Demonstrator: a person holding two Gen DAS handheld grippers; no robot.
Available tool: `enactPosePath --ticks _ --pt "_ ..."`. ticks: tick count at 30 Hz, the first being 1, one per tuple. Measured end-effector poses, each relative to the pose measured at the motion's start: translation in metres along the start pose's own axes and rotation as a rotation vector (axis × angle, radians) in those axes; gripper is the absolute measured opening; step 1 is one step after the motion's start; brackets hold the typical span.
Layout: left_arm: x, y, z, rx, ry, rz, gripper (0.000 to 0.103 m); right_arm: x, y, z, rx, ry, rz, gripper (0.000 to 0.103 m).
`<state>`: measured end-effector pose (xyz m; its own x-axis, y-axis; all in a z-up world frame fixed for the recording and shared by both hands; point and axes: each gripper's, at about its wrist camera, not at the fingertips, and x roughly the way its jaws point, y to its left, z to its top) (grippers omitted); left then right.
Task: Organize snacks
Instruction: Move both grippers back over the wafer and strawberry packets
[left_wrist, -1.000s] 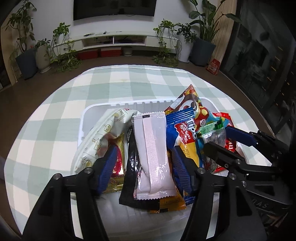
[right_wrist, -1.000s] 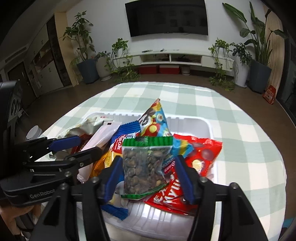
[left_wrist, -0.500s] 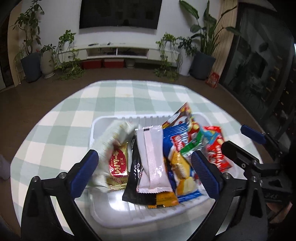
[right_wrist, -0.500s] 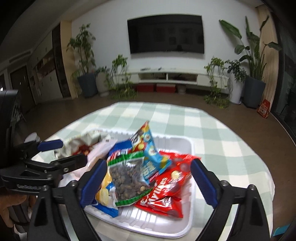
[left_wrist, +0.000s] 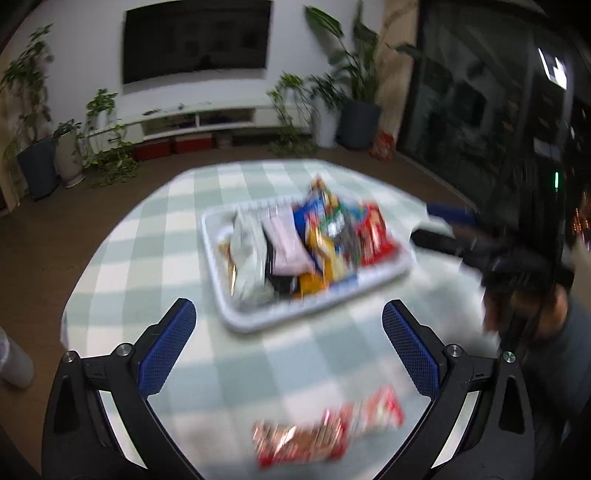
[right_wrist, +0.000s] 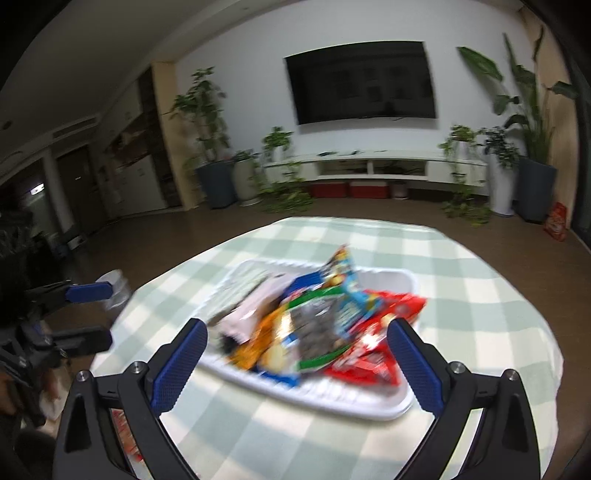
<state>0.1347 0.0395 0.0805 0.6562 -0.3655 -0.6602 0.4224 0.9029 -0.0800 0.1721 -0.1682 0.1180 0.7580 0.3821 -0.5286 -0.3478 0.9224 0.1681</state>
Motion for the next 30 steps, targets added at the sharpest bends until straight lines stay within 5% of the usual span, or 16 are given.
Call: enactPosePath --ticks 5,10,17,26,30 --pt "-0.018 0.001 -0.044 0.111 0.090 -0.070 0.102 -0.018 0.041 -0.018 -0.101 0.082 0.184 0.100" --pt "-0.019 -0.021 -0.078 0.371 0.221 -0.114 0.102 -0.019 0.092 -0.047 -0.326 0.208 0.293 0.095" --pt "0.003 -0.025 -0.091 0.479 0.295 -0.195 0.102 0.001 0.108 -0.077 -0.416 0.361 0.318 0.091" --pt "0.045 -0.019 -0.073 0.590 0.410 -0.309 0.101 0.027 0.103 -0.090 -0.428 0.450 0.353 0.083" --pt "0.062 -0.024 -0.075 0.650 0.483 -0.341 0.092 0.036 0.101 -0.096 -0.416 0.471 0.376 0.082"
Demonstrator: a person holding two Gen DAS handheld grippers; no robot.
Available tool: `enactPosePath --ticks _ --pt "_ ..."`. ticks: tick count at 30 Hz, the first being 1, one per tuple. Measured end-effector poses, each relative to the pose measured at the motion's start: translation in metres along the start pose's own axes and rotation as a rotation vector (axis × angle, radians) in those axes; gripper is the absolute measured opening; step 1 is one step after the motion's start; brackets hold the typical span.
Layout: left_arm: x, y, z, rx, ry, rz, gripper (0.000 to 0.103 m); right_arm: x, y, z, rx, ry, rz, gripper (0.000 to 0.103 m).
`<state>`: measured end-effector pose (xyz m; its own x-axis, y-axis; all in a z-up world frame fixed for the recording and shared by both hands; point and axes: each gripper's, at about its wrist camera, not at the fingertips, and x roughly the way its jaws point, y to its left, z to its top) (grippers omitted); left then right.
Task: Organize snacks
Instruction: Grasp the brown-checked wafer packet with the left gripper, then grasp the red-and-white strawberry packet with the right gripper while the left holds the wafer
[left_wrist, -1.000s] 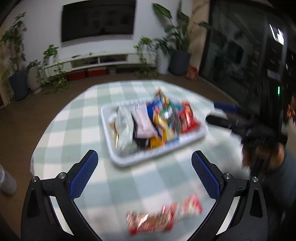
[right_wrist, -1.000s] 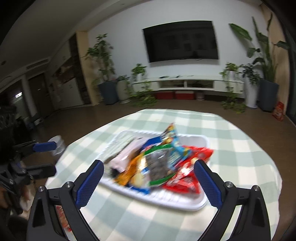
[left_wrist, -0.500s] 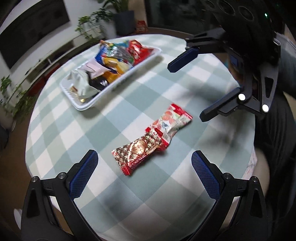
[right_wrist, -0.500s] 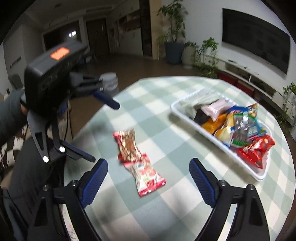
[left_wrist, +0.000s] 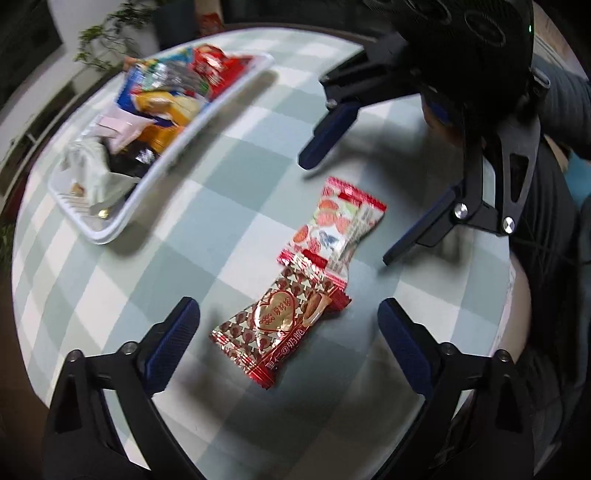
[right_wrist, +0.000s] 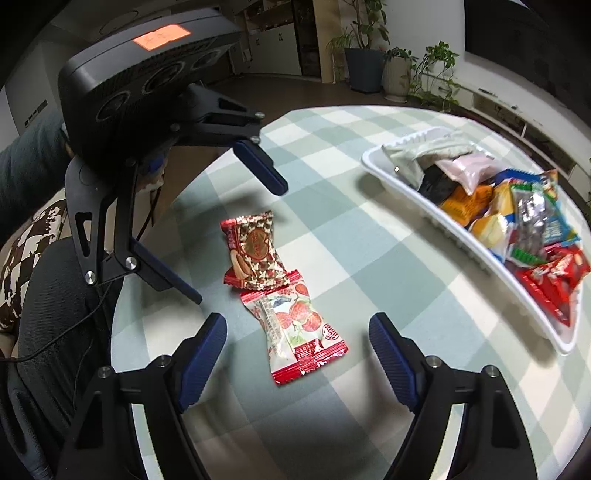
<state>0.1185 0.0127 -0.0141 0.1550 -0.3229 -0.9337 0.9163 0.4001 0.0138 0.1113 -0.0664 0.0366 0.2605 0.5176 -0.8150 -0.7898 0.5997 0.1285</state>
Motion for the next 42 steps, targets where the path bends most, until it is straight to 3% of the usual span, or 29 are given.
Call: enactPosePath --ticks 3,6,9,16,23,29,33,36,37,42 --pt "0.014 0.005 0.001 0.010 0.053 -0.026 0.074 0.006 -0.004 -0.003 0.006 0.016 0.014 0.080" --pt "0.014 0.010 0.004 -0.004 0.033 -0.042 0.060 0.007 -0.005 -0.005 0.005 0.014 0.025 0.080" --pt "0.015 0.010 0.005 -0.004 0.039 -0.033 0.058 0.006 -0.006 -0.006 0.014 0.005 0.036 0.080" --pt "0.011 -0.010 0.006 0.025 0.084 0.033 0.038 0.005 -0.002 -0.006 0.000 0.003 0.036 0.079" --pt "0.009 -0.010 0.003 -0.091 0.088 0.058 0.036 0.008 0.008 -0.002 -0.026 0.007 0.027 0.071" --pt "0.003 0.012 -0.010 -0.356 0.033 -0.020 0.037 0.014 0.010 0.002 -0.027 0.020 0.023 0.070" --pt "0.005 0.004 -0.005 -0.360 0.059 0.045 0.035 0.014 0.010 0.002 -0.025 0.025 0.016 0.065" --pt "0.005 -0.001 -0.003 -0.373 0.065 0.083 0.034 0.013 0.006 0.002 -0.004 0.026 0.014 0.051" --pt "0.004 -0.001 -0.004 -0.377 0.060 0.085 0.033 0.012 0.004 0.002 0.007 0.026 0.013 0.042" --pt "0.008 -0.003 -0.007 -0.425 0.030 0.103 0.030 0.010 0.007 -0.001 -0.003 0.030 0.000 0.036"
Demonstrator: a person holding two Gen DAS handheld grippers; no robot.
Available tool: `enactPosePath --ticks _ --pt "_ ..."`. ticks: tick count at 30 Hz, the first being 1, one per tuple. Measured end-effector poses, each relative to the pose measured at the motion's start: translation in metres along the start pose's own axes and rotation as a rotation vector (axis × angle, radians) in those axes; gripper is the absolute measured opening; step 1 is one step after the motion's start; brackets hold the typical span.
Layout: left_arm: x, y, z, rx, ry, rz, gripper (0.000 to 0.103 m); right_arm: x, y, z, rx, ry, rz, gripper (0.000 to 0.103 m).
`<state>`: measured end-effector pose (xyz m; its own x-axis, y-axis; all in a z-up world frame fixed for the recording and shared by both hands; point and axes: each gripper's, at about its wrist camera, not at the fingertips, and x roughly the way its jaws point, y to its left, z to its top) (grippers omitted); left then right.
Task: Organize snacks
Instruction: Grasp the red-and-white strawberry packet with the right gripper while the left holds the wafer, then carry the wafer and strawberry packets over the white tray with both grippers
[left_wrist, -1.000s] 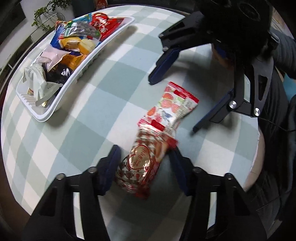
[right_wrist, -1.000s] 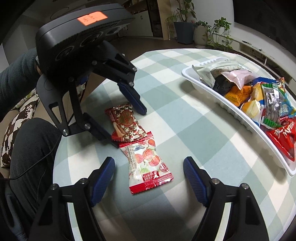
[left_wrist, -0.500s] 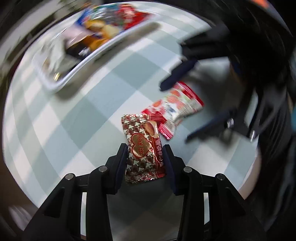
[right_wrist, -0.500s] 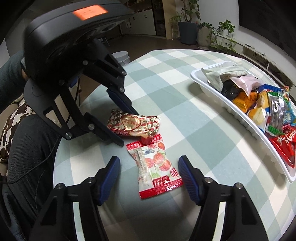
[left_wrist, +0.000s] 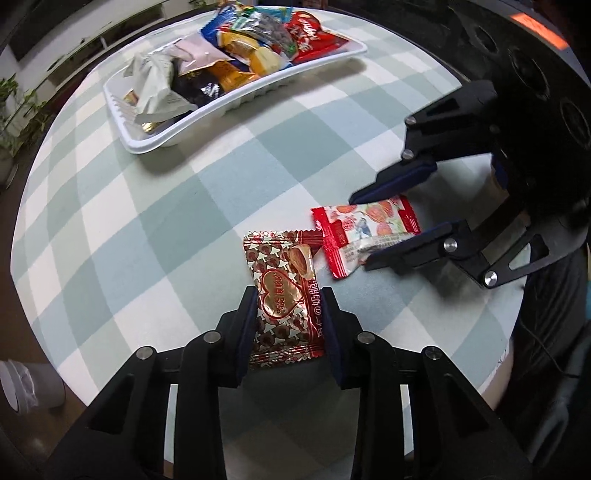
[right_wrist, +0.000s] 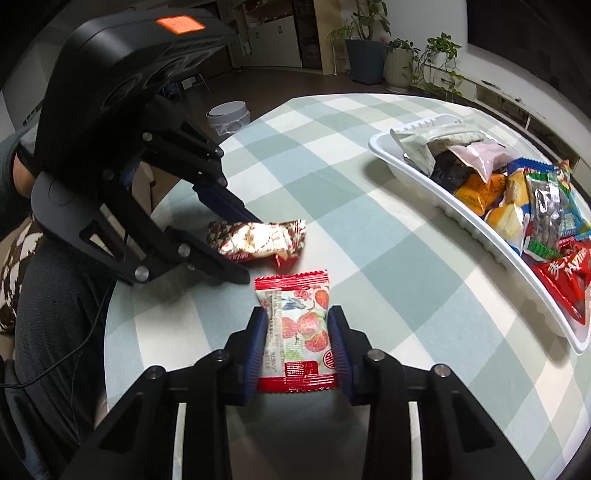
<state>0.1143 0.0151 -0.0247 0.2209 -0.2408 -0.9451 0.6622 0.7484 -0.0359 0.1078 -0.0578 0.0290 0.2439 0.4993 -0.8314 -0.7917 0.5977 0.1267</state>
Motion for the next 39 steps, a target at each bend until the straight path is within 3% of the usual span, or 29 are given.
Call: enactPosePath --ticks 10,16,22,26,32,39 --pt "-0.029 0.002 -0.023 -0.107 -0.100 -0.050 0.030 -0.013 0.003 -0.005 0.005 -0.033 -0.020 0.034" --pt "-0.049 0.006 -0.019 -0.183 -0.218 -0.122 0.030 -0.040 -0.013 -0.006 0.099 -0.135 -0.038 0.034" --pt "-0.060 0.007 -0.006 -0.243 -0.292 -0.123 0.030 -0.074 -0.040 -0.011 0.234 -0.253 -0.088 0.034" --pt "-0.077 0.017 0.012 -0.287 -0.363 -0.124 0.030 -0.099 -0.068 -0.018 0.354 -0.340 -0.141 0.034" --pt "-0.112 0.040 0.058 -0.337 -0.480 -0.108 0.030 -0.141 -0.120 -0.032 0.596 -0.465 -0.307 0.034" --pt "-0.120 0.058 0.128 -0.391 -0.543 -0.101 0.030 -0.173 -0.151 -0.014 0.720 -0.563 -0.399 0.034"
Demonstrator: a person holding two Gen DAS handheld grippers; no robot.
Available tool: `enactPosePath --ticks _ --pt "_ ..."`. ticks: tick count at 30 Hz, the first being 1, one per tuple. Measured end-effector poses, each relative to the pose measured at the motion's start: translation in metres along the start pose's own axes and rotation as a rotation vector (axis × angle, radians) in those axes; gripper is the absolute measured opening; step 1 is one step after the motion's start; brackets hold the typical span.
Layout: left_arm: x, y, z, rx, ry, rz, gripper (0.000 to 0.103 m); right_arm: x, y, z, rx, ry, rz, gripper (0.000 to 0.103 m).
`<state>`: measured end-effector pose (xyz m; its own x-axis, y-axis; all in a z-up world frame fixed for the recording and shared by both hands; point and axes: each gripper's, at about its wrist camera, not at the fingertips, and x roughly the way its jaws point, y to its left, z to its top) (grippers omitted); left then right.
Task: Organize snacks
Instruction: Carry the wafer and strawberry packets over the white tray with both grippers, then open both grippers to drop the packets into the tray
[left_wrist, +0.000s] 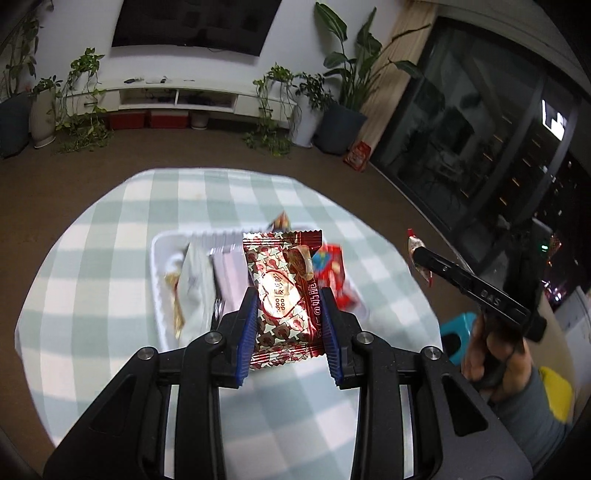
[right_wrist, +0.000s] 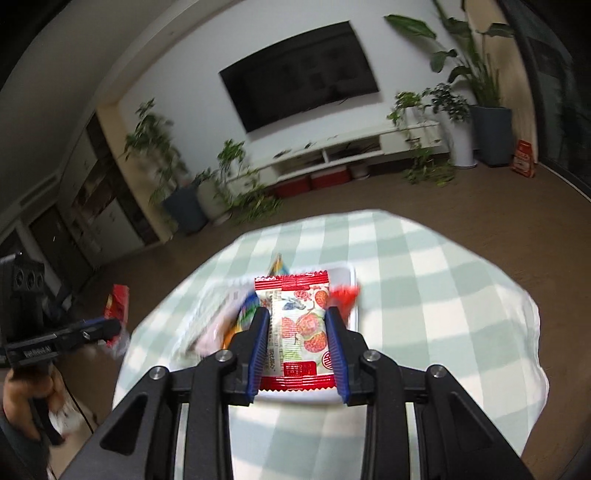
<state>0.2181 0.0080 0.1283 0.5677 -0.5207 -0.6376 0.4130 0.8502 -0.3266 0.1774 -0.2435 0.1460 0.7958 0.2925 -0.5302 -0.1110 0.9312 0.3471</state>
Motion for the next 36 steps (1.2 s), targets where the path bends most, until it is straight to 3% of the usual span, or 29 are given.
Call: enactPosePath --ticks 6,12,20,29,36 --pt "0.042 -0.003 0.023 -0.003 0.000 0.061 0.030 0.028 0.017 0.029 0.048 -0.063 0.003 0.034" --pt "0.092 0.008 0.013 -0.002 0.058 0.103 0.030 0.076 0.035 0.023 -0.016 0.005 0.000 0.034" --pt "0.140 0.015 -0.002 0.028 0.097 0.147 0.030 0.116 0.029 -0.008 -0.085 0.110 -0.069 0.034" --pt "0.152 0.013 -0.009 0.069 0.098 0.170 0.031 0.118 0.044 -0.029 -0.192 0.177 -0.113 0.034" --pt "0.152 0.009 -0.014 0.078 0.102 0.202 0.036 0.125 0.037 -0.034 -0.183 0.207 -0.128 0.035"
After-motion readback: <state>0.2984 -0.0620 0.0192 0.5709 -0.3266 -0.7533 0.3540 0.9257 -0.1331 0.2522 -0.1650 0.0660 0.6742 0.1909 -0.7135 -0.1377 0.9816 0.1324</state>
